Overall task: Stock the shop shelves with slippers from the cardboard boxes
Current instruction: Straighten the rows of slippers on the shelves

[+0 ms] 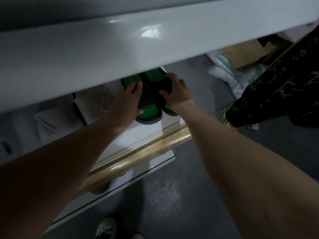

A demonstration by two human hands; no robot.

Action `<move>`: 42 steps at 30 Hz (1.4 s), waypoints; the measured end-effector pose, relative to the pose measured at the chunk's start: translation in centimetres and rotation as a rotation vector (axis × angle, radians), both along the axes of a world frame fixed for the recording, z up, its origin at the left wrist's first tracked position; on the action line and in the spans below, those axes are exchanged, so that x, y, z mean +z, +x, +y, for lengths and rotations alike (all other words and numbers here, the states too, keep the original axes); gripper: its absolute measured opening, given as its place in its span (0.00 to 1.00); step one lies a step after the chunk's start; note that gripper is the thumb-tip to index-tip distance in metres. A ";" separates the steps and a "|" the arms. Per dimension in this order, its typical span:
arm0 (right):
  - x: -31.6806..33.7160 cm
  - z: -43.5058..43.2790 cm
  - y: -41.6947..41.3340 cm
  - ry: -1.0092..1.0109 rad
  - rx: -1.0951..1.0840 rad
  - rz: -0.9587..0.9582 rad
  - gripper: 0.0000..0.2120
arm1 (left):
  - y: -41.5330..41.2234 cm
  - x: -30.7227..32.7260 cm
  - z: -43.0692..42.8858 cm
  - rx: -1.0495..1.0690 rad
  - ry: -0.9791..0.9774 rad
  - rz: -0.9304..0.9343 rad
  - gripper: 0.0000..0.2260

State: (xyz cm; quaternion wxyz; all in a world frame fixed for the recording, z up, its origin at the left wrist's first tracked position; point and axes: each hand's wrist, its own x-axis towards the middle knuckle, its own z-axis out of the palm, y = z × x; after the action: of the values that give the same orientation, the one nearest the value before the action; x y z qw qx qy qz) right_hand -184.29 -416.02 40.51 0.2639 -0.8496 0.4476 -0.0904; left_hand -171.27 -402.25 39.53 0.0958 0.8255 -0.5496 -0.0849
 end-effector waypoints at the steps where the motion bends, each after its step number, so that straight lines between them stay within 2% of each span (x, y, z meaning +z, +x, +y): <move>1: 0.0 0.0 -0.1 0.009 0.000 -0.008 0.28 | -0.1 -0.1 0.1 0.012 -0.007 0.020 0.44; 6: -1.5 1.5 -1.4 -0.057 0.022 -0.103 0.33 | -2.5 -0.5 0.2 0.119 -0.047 0.084 0.47; 9: -2.8 2.1 -2.6 -0.071 0.030 -0.152 0.32 | -3.5 -1.2 -0.2 0.155 -0.071 0.093 0.48; 16: -3.1 2.1 -2.6 -0.056 -0.020 -0.180 0.30 | -3.8 -1.9 -0.2 0.166 -0.091 0.053 0.47; 29: -2.7 2.5 -3.0 -0.022 -0.016 -0.142 0.30 | -3.9 -1.1 0.2 0.175 -0.082 0.112 0.44; 32: -2.4 3.5 -4.4 -0.031 -0.074 -0.149 0.28 | -5.0 -0.5 1.2 0.142 -0.163 0.123 0.39; 35: -2.3 4.8 -6.4 -0.105 -0.132 -0.239 0.27 | -6.8 0.3 2.1 0.064 -0.240 0.120 0.35; 38: -2.4 6.3 -8.7 -0.121 -0.190 -0.328 0.25 | -9.0 0.8 2.7 -0.036 -0.265 0.115 0.31; 42: -3.5 9.0 -12.2 -0.137 -0.244 -0.324 0.24 | -12.5 0.2 3.3 -0.173 -0.290 0.154 0.27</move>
State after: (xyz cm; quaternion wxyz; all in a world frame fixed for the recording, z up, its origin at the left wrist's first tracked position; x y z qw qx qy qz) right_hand -196.51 -407.00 37.06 0.2612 -0.7795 0.4916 -0.2872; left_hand -183.81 -398.97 39.77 0.2479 0.7436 -0.6163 -0.0758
